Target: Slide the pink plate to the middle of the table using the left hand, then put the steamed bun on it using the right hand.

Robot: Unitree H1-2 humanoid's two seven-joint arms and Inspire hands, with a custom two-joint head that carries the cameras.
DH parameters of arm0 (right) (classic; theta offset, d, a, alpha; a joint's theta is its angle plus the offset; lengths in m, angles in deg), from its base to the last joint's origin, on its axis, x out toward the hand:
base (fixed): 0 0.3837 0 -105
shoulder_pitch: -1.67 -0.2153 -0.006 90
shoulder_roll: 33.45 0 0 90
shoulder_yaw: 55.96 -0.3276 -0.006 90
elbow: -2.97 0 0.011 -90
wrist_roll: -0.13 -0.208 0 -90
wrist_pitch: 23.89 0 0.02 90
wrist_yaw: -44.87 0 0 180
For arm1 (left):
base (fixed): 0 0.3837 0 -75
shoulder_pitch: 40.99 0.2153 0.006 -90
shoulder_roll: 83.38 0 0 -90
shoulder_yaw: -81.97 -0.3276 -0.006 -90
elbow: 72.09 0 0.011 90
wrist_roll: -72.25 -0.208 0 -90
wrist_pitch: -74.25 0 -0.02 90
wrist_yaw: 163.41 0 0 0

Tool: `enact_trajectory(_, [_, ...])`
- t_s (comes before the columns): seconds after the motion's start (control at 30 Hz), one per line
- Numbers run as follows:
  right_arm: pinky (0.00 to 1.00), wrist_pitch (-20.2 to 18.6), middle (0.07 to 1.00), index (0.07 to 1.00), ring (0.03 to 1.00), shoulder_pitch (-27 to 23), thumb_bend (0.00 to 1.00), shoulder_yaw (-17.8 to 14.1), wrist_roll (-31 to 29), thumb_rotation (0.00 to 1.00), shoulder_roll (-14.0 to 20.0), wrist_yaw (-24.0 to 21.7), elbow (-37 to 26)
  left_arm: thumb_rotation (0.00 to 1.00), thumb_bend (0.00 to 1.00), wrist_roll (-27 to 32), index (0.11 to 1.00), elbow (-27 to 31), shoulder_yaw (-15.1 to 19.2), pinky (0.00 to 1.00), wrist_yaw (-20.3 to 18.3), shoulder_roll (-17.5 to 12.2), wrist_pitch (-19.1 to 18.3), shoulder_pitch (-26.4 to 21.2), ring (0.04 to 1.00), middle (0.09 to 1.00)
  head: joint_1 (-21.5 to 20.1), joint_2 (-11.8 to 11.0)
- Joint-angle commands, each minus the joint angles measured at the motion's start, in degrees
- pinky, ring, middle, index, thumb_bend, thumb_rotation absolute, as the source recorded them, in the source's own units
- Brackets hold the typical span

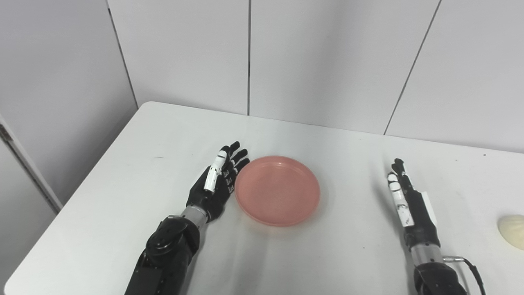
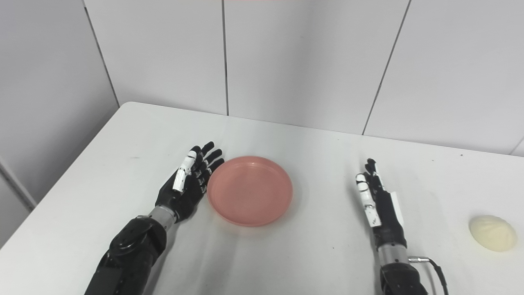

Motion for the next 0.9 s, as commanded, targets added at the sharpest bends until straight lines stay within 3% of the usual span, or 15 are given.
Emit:
enact_trajectory(0.0, [0.91, -0.60, 0.958, 0.965, 0.933, -0.19, 0.22, 1.19, 0.43, 1.00, -1.23, -0.56, 0.21, 1.00, 0.37, -0.23, 0.986, 0.58, -1.77, 1.00, -1.79, 0.25, -3.37, 1.31, 0.971, 0.975, -0.65, 0.18])
enact_trajectory(0.43, [0.90, -1.05, 0.955, 0.957, 0.931, -0.46, 0.27, 2.25, 2.15, 1.00, -2.10, 0.65, 0.17, 1.00, 0.37, 0.24, 0.991, 0.45, -2.47, 1.00, -3.92, 0.31, -3.74, 2.48, 0.971, 0.973, -3.03, 0.95])
enact_trajectory(0.73, [0.91, -0.52, 0.954, 0.966, 0.934, -0.51, 0.26, 2.09, 1.48, 1.00, -2.15, 0.53, 0.46, 1.00, 0.37, -0.21, 0.992, 0.21, -1.85, 1.00, -3.38, 0.21, -4.60, 2.31, 0.980, 0.983, -4.34, 1.17])
enact_trajectory(0.87, [0.90, 0.22, 0.941, 0.965, 0.918, -0.29, 0.26, 2.15, 1.75, 1.00, -2.09, 0.84, 0.42, 1.00, 0.36, -0.30, 0.991, 0.09, -1.54, 1.00, -3.04, 0.26, -4.69, 2.35, 0.981, 0.983, -7.32, 0.41])
